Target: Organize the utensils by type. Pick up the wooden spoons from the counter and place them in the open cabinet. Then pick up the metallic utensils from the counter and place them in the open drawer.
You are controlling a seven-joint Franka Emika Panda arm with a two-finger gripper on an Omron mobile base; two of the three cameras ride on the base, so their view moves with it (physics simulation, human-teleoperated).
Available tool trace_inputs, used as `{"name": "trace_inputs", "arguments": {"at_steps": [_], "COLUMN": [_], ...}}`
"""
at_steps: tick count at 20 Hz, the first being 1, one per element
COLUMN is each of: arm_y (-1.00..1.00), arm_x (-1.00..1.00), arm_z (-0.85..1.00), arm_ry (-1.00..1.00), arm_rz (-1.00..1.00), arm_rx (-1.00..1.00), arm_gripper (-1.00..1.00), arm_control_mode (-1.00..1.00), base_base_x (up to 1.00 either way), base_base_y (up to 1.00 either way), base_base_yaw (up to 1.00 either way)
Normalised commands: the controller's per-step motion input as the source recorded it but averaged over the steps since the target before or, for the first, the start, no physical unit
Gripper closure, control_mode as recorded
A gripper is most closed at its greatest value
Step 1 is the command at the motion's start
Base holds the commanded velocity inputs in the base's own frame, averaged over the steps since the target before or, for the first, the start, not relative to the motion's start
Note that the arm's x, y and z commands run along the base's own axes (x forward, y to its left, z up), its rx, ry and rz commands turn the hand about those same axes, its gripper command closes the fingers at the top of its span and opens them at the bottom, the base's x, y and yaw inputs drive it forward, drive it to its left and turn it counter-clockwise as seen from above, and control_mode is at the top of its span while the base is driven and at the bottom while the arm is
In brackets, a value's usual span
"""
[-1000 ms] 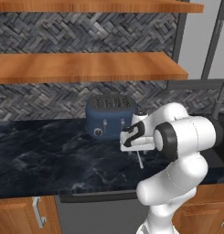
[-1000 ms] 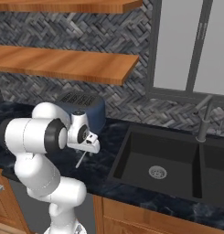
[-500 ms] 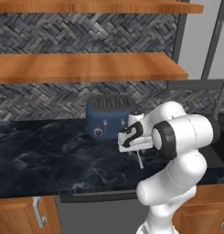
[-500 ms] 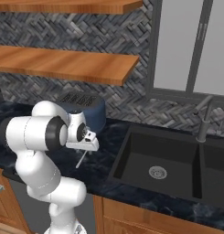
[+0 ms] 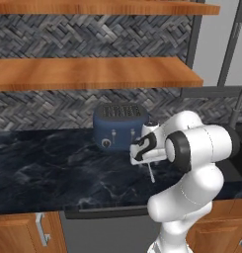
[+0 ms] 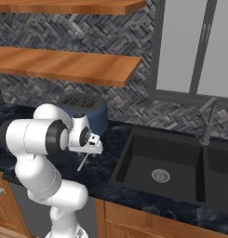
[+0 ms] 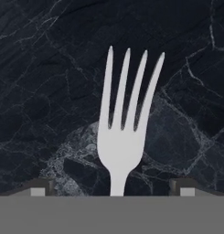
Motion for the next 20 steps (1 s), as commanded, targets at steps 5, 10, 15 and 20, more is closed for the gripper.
{"name": "trace_inputs", "arguments": {"at_steps": [5,10,15,20], "arm_y": [-0.11,0.0,0.0,0.0], "arm_x": [-0.25,-0.1,-0.1,-0.05], "arm_z": [-0.61,-0.62,-0.64,-0.61], "arm_ry": [-0.14,-0.09,-0.06,0.0], "arm_rz": [0.0,0.0,-0.03,-0.04], "arm_rx": [0.0,0.0,0.0,0.0], "arm_gripper": [-1.0,-1.0,-1.0,-1.0], "arm_control_mode": [-1.0,-1.0,-1.0,-1.0], "base_base_x": [0.0,0.0,0.0,0.0], "base_base_y": [0.0,0.0,0.0,0.0], "base_base_yaw": [0.0,0.0,0.0,0.0]}}
